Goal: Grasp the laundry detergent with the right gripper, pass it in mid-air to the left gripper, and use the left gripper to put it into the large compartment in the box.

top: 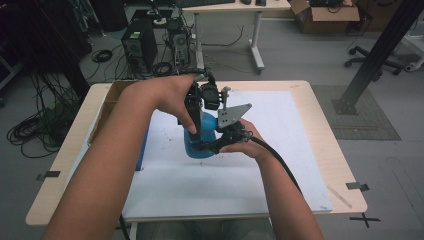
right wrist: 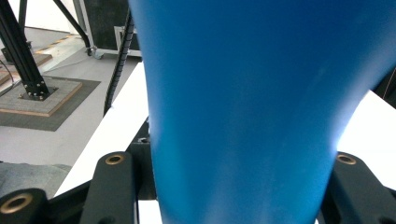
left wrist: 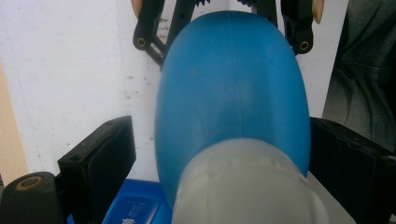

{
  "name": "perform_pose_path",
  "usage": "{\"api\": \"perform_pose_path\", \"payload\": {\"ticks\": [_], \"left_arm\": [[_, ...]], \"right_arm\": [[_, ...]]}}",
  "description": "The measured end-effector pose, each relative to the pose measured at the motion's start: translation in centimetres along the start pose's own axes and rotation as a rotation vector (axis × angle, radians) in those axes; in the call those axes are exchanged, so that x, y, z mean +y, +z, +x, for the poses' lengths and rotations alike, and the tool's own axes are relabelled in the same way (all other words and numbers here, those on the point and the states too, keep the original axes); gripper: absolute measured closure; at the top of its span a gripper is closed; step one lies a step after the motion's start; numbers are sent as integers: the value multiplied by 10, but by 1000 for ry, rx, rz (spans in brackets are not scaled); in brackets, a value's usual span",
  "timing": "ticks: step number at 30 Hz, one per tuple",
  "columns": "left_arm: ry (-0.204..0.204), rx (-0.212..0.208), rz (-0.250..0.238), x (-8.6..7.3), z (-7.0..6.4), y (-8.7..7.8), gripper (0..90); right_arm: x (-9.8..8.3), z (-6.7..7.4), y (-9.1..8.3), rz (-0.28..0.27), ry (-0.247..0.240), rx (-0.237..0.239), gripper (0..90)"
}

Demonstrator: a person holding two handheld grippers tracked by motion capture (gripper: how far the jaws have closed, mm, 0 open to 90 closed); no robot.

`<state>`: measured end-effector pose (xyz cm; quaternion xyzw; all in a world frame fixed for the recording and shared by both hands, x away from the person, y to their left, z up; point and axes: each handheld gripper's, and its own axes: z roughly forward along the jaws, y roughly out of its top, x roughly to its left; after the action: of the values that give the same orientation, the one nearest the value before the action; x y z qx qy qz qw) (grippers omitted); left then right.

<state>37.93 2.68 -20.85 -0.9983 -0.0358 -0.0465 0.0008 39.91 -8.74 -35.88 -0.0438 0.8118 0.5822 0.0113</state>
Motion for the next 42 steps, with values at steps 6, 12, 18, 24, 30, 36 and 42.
{"api": "perform_pose_path", "payload": {"ticks": [6,12,18,24,30,36,42], "left_arm": [[3,1,-3,1,-1,0,107],[5,6,7,2,-2,1,104],[13,6,9,4,-2,1,123],[13,2,10,3,-2,2,189],[15,-2,11,3,-2,2,204],[19,-11,10,4,-3,1,245],[25,-13,14,4,-4,1,288]], "right_arm": [[1,0,0,-3,-1,1,450],[2,0,1,-8,0,2,450],[3,0,1,-9,2,3,450],[4,0,1,-8,1,1,450],[5,0,1,-9,0,1,450],[6,0,2,-12,2,1,450],[6,0,3,-14,0,1,450]]}}
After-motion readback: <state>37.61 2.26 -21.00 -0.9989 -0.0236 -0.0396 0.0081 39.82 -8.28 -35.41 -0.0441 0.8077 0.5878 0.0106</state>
